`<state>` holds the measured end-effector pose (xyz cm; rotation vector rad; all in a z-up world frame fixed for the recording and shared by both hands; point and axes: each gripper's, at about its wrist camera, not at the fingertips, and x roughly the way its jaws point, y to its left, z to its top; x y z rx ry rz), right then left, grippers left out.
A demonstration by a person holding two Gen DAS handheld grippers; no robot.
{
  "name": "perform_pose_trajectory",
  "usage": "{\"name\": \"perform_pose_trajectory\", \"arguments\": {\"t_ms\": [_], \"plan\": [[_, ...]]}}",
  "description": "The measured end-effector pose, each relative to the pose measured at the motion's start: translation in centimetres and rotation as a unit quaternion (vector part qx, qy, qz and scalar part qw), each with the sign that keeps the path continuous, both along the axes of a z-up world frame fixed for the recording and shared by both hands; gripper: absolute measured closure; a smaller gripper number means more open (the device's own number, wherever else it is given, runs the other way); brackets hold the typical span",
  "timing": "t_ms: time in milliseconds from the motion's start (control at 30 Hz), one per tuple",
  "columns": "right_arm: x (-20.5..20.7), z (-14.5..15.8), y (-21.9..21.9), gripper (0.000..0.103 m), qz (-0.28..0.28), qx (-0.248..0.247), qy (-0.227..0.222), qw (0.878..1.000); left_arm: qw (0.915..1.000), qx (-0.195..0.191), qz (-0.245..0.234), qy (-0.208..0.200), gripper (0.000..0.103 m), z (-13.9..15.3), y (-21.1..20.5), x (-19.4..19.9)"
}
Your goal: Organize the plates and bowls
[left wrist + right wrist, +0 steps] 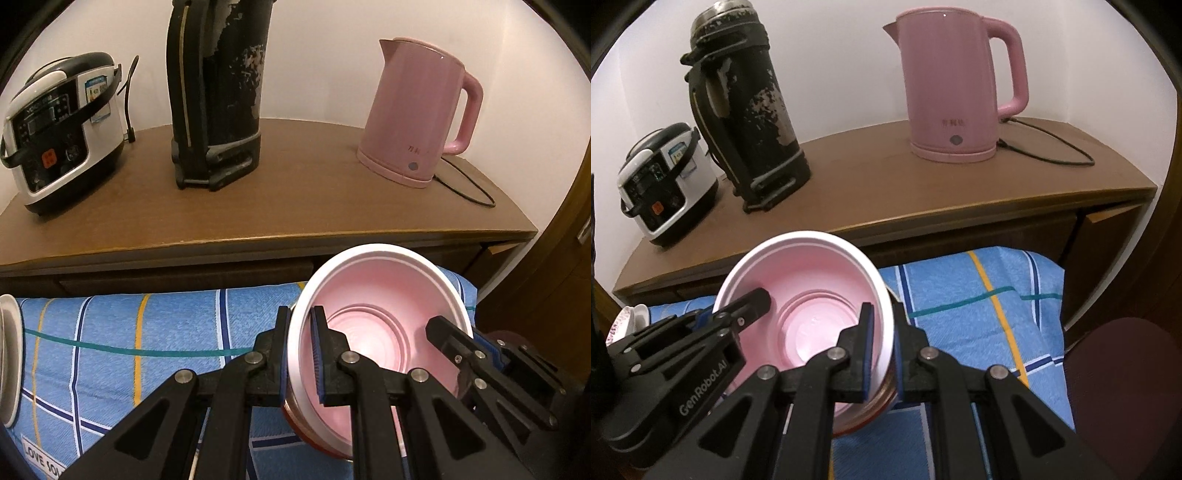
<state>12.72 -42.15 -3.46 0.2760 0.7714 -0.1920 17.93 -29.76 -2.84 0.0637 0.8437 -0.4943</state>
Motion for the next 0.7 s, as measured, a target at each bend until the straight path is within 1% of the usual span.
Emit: {"name": "perform_pose_trajectory", "arguments": {"t_ms": [200,300,367,433,500,533,567,600,667,700], "plan": [[0.1,-0.3,-0.1,0.094,0.0,0.0,0.003,1.0,1.0,0.002,0.001,-0.002,0.091,0.1,-0.2,0.1],[0.1,-0.2,0.0,0.093,0.001,-0.002,0.001,1.0,0.9997,0.018,0.007,-0.017,0.09,0.3,-0.4,-0.2],[0.0,-0.1,0.1,0.092,0.0,-0.004,-0.003,1.0,0.9996,0.021,0.005,-0.017,0.089,0.4,-0.4,-0.4],[-0.2,0.1,0.1,0.09,-0.002,-0.005,-0.009,1.0,0.9997,0.019,0.008,-0.014,0.082,0.5,-0.2,-0.3],[-0.4,0.4,0.1,0.088,-0.003,-0.009,-0.011,1.0,0.9996,0.015,0.013,-0.02,0.065,0.9,0.1,-0.4],[-0.4,0.5,0.1,0.087,-0.004,-0.011,-0.012,1.0,0.9995,0.014,0.017,-0.025,0.059,1.2,0.3,-0.5],[-0.5,0.6,0.1,0.086,-0.007,-0.013,-0.015,1.0,0.9993,0.01,0.021,-0.029,0.048,1.5,0.5,-0.6],[-0.7,0.7,0.1,0.082,-0.01,-0.015,-0.018,1.0,0.999,0.003,0.025,-0.037,0.04,1.9,0.8,-0.7],[-0.9,0.9,0.0,0.074,-0.014,-0.017,-0.022,1.0,0.9979,-0.002,0.036,-0.054,0.037,2.6,1.2,-1.1],[-1.1,1.1,0.1,0.068,-0.017,-0.018,-0.025,0.999,0.9974,0.001,0.039,-0.06,0.036,2.9,1.4,-1.2]]}}
